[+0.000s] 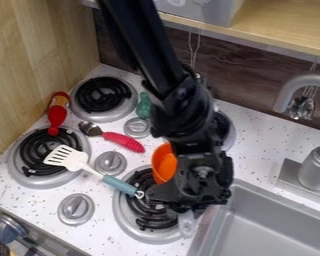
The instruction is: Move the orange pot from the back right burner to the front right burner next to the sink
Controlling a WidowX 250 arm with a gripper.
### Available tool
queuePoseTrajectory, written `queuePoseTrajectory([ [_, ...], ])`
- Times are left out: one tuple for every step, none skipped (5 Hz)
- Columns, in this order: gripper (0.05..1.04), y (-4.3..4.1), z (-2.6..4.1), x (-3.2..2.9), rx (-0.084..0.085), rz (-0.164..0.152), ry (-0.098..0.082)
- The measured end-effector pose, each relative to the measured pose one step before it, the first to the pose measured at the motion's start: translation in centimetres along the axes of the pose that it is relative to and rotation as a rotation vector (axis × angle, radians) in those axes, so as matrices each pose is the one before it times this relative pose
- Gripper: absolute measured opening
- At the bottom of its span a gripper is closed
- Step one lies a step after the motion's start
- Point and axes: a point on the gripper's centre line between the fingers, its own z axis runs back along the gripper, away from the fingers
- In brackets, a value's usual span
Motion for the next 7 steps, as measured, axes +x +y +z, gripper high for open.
queuePoseTrajectory([
  [0.360, 0.218, -0.161, 0.078, -0.0189, 0.0088, -0.0131],
  [0.405, 0.049, -0.138, 0.346, -0.0280, 0.0054, -0.0175],
  [0.728, 0.402, -0.121, -0.071, -0.0090, 0.0009, -0.0032],
  [0.963, 0.193, 0.003, -0.262, 0.0151, -0.0080, 0.0278],
  [0.996, 0.465, 0.059, -0.004, 0.0349, 0.0174, 0.0055],
  [0.996, -0.354, 1.188, 0.857, 0.0134, 0.0098, -0.0095],
  [0.997, -0.675, 0.705, 0.337, 0.0049, 0.0176, -0.0179],
])
